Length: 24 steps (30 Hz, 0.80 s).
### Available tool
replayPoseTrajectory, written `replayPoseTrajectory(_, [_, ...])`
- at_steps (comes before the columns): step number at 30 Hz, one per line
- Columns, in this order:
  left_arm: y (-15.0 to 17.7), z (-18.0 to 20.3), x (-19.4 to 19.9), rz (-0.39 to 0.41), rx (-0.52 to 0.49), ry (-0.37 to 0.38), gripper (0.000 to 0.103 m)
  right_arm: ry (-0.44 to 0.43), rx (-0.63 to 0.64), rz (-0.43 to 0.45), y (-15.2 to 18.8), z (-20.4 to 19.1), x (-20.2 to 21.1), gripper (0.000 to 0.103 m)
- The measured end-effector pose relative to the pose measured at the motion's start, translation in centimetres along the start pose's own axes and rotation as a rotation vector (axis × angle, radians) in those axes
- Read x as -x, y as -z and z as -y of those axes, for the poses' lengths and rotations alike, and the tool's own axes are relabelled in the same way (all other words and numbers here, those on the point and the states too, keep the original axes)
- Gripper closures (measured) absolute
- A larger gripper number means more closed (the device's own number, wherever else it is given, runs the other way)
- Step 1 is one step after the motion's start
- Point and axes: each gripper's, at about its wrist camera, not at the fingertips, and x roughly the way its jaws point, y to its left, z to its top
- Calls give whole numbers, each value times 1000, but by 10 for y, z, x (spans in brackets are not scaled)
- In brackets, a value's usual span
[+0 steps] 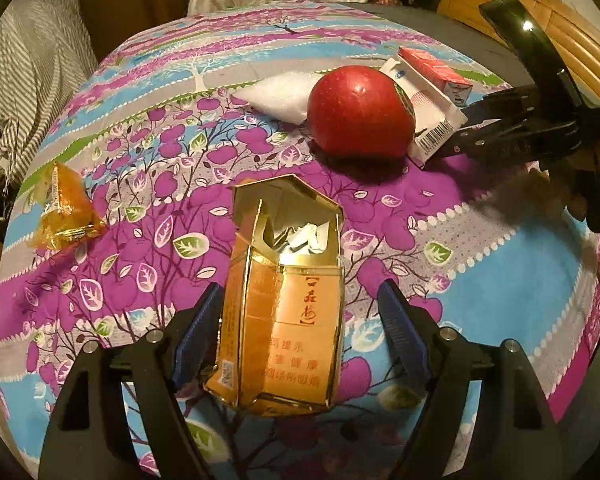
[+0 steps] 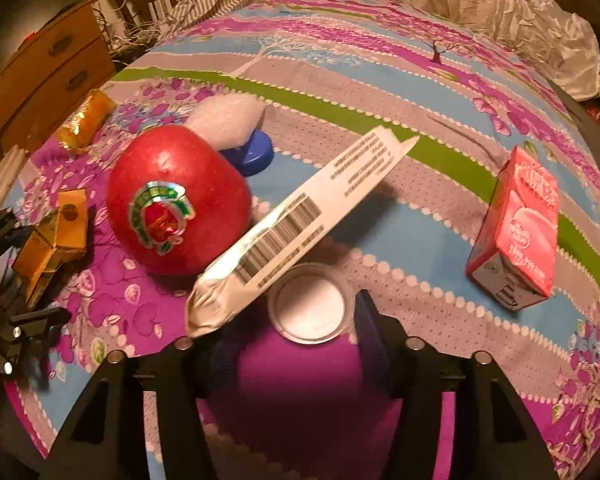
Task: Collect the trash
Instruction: 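Lift the cigarette box with left tool while right tool grasps the white lid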
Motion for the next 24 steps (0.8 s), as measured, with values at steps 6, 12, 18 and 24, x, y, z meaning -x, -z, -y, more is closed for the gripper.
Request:
replayPoseTrajectory(6, [3, 1, 2, 1, 20, 1, 49, 4, -17, -7, 1, 1, 2, 62])
replayPoseTrajectory(12, [15, 9, 13, 35, 38, -23, 56, -9, -89, 88, 41, 4, 35, 62])
replayPoseTrajectory(18, [25, 11, 42, 128, 103, -47, 57, 20, -166, 278, 84, -19, 99, 62])
replayPoseTrajectory(24, [31, 19, 99, 291, 166, -88, 57, 72, -176, 503, 103, -73, 163, 62])
